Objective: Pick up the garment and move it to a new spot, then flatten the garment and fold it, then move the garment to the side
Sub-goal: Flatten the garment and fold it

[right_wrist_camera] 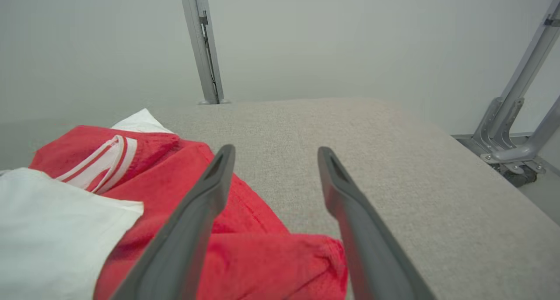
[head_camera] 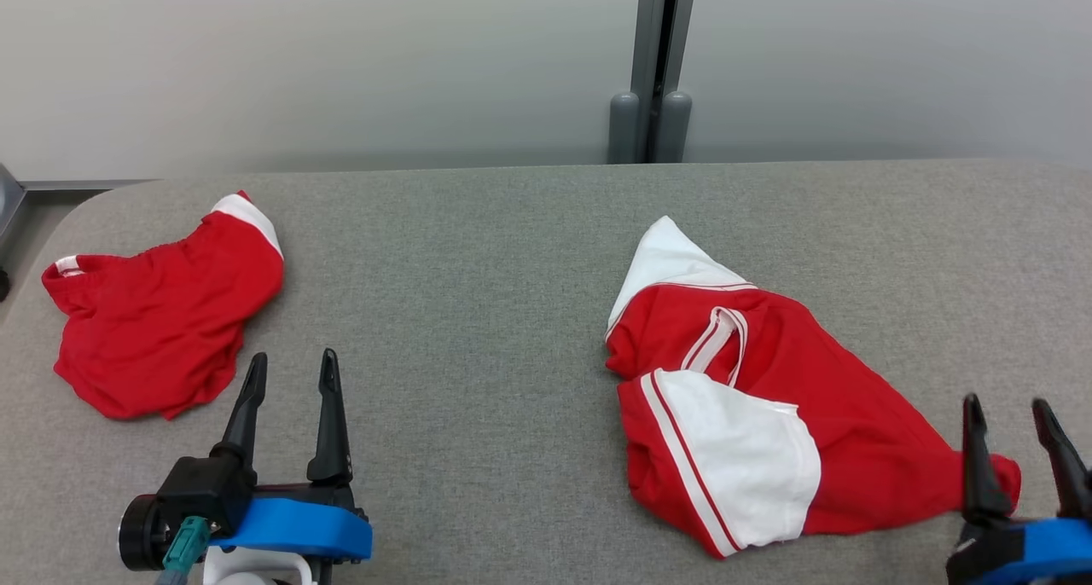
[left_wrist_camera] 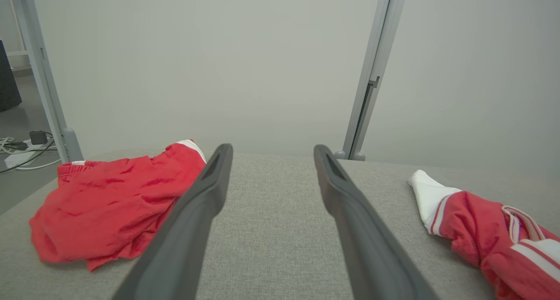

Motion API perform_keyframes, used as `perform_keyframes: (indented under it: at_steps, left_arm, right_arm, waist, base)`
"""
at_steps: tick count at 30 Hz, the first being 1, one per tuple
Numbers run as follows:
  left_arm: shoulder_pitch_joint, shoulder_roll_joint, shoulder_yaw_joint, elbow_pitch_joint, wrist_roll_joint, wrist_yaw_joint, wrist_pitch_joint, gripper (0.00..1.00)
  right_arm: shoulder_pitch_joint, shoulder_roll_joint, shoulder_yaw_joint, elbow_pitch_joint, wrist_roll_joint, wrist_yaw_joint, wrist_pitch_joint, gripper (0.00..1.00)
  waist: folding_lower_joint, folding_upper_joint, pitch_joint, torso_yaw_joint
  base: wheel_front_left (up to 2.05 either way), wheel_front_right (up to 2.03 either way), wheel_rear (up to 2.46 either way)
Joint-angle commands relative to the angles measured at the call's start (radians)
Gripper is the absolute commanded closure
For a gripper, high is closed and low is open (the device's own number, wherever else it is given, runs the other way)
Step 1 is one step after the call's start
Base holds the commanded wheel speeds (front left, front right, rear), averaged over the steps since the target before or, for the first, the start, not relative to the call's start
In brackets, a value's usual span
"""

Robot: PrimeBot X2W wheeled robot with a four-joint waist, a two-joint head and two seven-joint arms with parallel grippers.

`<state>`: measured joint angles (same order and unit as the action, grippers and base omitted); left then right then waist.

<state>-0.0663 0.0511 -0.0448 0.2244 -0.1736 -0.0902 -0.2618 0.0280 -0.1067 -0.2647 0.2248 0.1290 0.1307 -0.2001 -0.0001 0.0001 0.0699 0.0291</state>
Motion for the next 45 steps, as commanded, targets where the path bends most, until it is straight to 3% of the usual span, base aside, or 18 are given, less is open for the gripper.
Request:
perform_keyframes:
  at_steps: [1, 6, 12, 22, 36, 37, 38, 45]
  left_arm:
    - [0.003, -0.001, 0.005, 0.000, 0.008, -0.005, -0.005, 0.00]
    - [-0.012, -0.001, 0.007, -0.005, 0.010, -0.007, -0.005, 0.00]
    - [-0.036, -0.001, 0.003, -0.002, 0.009, -0.011, -0.005, 0.00]
    - [-0.076, -0.001, -0.038, 0.003, -0.020, -0.001, -0.005, 0.00]
    - [-0.099, -0.001, -0.082, 0.003, -0.045, 0.018, -0.005, 0.00]
    - [-0.100, -0.001, -0.083, 0.005, -0.045, 0.018, -0.005, 0.00]
    - [-0.101, -0.001, -0.083, 0.006, -0.045, 0.018, -0.005, 0.00]
    - [-0.093, -0.001, -0.081, 0.014, -0.040, 0.018, -0.005, 0.00]
  right_arm:
    - [-0.030, 0.008, 0.021, -0.041, -0.012, 0.000, 0.005, 0.00]
    - [-0.087, 0.016, 0.128, -0.118, -0.024, 0.000, 0.055, 0.00]
    - [-0.224, -0.012, 0.256, -0.074, -0.025, 0.000, 0.093, 0.00]
    - [-0.408, -0.052, 0.317, 0.171, -0.045, 0.000, 0.120, 0.00]
    - [-0.494, -0.068, 0.326, 0.546, -0.077, 0.000, 0.127, 0.00]
    - [-0.507, -0.065, 0.330, 0.567, -0.074, 0.000, 0.123, 0.55]
    - [-0.521, -0.066, 0.337, 0.586, -0.077, 0.000, 0.116, 1.00]
    - [-0.619, -0.032, 0.361, 0.640, -0.048, 0.000, 0.011, 1.00]
  waist:
    - [0.0001, -0.0001, 0.000, 0.002]
    - [0.0001, -0.0001, 0.009, 0.012]
    - [0.0001, -0.0001, 0.037, 0.036]
    - [0.0001, -0.0001, 0.078, 0.114]
    - [0.0001, -0.0001, 0.108, 0.171]
    - [0.0001, -0.0001, 0.108, 0.172]
    - [0.0001, -0.0001, 0.107, 0.173]
    - [0.0001, -0.0001, 0.087, 0.178]
  base:
    - [0.00, 0.00, 0.00]
    - [0.00, 0.00, 0.00]
    - [0.00, 0.00, 0.00]
    - [0.00, 0.00, 0.00]
    - [0.00, 0.00, 0.00]
    - [0.00, 0.00, 0.00]
    - [0.00, 0.00, 0.00]
    - [0.00, 0.00, 0.00]
